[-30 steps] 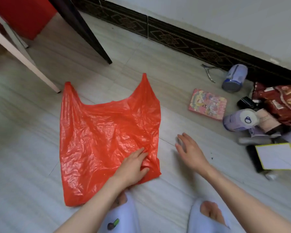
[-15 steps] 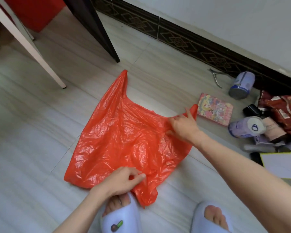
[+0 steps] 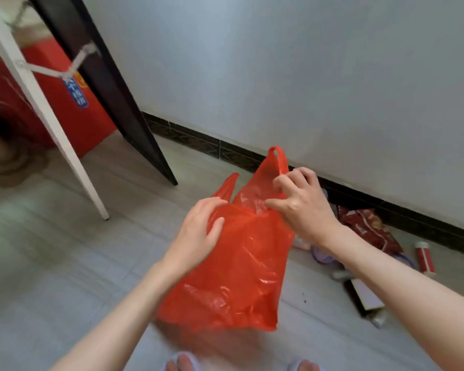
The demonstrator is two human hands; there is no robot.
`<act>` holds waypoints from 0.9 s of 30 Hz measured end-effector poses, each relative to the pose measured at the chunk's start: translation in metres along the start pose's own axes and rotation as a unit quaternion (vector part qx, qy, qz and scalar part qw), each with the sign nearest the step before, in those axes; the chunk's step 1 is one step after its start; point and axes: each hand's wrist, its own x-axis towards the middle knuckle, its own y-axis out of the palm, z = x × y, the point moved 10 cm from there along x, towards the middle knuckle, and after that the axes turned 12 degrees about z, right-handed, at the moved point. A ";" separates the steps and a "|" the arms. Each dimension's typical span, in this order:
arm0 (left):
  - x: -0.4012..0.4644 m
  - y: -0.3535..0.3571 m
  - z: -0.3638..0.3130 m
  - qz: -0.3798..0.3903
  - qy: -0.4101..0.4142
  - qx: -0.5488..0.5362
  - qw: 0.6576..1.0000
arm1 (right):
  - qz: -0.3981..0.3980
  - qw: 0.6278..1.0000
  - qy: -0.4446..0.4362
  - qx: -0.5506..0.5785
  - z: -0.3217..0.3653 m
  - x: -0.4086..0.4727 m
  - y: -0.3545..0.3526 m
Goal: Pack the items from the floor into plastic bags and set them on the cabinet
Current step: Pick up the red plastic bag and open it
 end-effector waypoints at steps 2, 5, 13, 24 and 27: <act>0.011 -0.029 -0.040 -0.015 0.026 0.010 0.999 | -0.007 1.000 0.021 0.009 -0.013 0.006 -0.049; 0.020 -0.065 -0.101 -0.035 0.071 0.025 0.997 | -0.006 0.994 0.089 0.067 -0.037 0.005 -0.104; 0.019 -0.115 -0.241 -0.091 0.184 0.073 0.976 | -0.159 0.903 0.261 0.301 -0.085 -0.042 -0.193; 0.031 -0.084 -0.285 -0.088 0.239 0.315 0.914 | -0.212 0.732 0.217 0.610 -0.075 -0.046 -0.202; 0.035 -0.077 -0.270 -0.064 0.252 0.238 0.936 | -0.187 0.731 0.227 0.615 -0.074 -0.043 -0.193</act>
